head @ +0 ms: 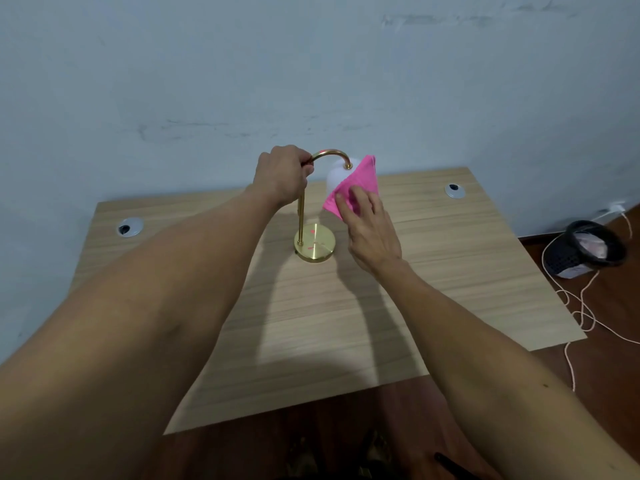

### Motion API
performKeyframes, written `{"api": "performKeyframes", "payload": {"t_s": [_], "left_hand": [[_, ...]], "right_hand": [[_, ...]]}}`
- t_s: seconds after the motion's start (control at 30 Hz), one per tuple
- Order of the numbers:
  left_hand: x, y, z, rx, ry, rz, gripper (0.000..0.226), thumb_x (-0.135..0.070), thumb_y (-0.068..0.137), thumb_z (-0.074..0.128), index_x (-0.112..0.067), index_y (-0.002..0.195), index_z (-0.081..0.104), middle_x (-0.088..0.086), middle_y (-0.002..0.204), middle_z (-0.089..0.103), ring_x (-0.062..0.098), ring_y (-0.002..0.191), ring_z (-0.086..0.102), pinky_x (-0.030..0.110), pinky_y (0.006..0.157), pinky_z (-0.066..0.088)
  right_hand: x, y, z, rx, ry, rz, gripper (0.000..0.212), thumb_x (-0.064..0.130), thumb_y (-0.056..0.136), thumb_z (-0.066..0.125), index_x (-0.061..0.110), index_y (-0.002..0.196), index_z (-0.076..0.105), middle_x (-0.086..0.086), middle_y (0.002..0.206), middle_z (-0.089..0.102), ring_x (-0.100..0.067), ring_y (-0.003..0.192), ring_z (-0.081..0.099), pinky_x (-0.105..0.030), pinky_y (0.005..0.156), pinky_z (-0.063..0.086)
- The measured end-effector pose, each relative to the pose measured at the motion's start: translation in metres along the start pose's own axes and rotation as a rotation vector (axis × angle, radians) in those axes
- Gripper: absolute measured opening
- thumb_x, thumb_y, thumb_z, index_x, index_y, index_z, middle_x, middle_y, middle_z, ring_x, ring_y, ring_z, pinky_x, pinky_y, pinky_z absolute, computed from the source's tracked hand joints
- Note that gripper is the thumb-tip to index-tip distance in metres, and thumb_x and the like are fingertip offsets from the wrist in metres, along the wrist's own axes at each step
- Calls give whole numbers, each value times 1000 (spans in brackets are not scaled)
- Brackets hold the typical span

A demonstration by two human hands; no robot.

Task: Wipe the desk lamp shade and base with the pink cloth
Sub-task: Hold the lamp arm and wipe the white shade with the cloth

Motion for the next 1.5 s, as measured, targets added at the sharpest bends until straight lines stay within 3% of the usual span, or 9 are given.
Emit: {"api": "performKeyframes", "payload": {"t_s": [0.27, 0.43, 0.7, 0.9, 0.97, 1.1, 1.2, 1.33, 1.5], "left_hand": [[-1, -2, -2, 7, -6, -13, 22, -21, 101, 54, -14, 95, 74, 5, 79, 65, 35, 88, 60, 44, 89, 47], [-2, -2, -1, -1, 7, -1, 21, -22, 100, 54, -15, 94, 73, 4, 80, 66, 35, 89, 61, 41, 85, 45], [2, -2, 1, 6, -9, -26, 21, -23, 100, 53, -18, 90, 71, 3, 77, 63, 35, 87, 60, 39, 81, 42], [0, -2, 1, 2, -21, -29, 23, -23, 101, 53, -14, 97, 74, 9, 85, 70, 35, 89, 62, 43, 89, 47], [0, -2, 1, -4, -16, -25, 23, -24, 100, 54, -14, 97, 74, 9, 87, 72, 34, 89, 63, 43, 89, 48], [3, -2, 1, -3, -12, -27, 23, -24, 100, 53, -14, 95, 73, 9, 84, 70, 35, 88, 62, 41, 85, 46], [3, -2, -1, -4, -15, -24, 22, -24, 100, 54, -15, 96, 73, 8, 84, 70, 34, 87, 63, 41, 85, 47], [2, -3, 1, 0, -26, -20, 22, -25, 100, 53, -16, 96, 74, 7, 83, 70, 35, 86, 63, 39, 81, 45], [2, -3, 1, 6, -47, -26, 22, -23, 100, 53, -16, 93, 73, 9, 81, 68, 36, 87, 63, 42, 83, 47]], "right_hand": [[-12, -24, 15, 113, 252, 172, 59, 20, 93, 36, 19, 150, 48, -17, 134, 50, -37, 114, 52, -51, 82, 56], [-21, -23, 5, 105, 809, 529, 47, 13, 101, 38, 37, 133, 64, 1, 112, 72, -19, 98, 64, -34, 82, 52], [-78, -20, 23, -29, 1037, 1361, 38, 19, 94, 44, 11, 120, 71, -9, 115, 73, -28, 89, 62, -39, 72, 53], [-23, 15, -21, -213, 1022, 782, 47, 12, 105, 36, 34, 142, 55, 10, 144, 56, -20, 109, 65, -31, 82, 62], [2, 12, -7, -165, 889, 679, 57, 10, 106, 36, 27, 160, 32, 3, 167, 32, -28, 143, 46, -39, 114, 45], [27, -13, 27, -122, 825, 766, 73, -7, 97, 35, 15, 164, 15, -8, 169, 25, -37, 147, 39, -43, 117, 39], [25, -31, 41, -43, 927, 951, 58, 6, 103, 35, 28, 156, 38, -11, 123, 64, -28, 97, 66, -26, 81, 53], [-10, -44, 58, -147, 1166, 1470, 34, 15, 103, 40, 2, 116, 69, -15, 105, 70, -39, 107, 68, -45, 90, 56], [-23, -7, 13, -349, 1017, 993, 48, 18, 100, 37, 35, 141, 55, -6, 127, 70, -28, 110, 65, -42, 103, 50]]}}
Point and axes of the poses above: each hand's wrist, its own y-axis towards the middle knuckle, its own z-axis out of the palm, x = y × z, the point moved 6 cm from there along y, towards the middle knuckle
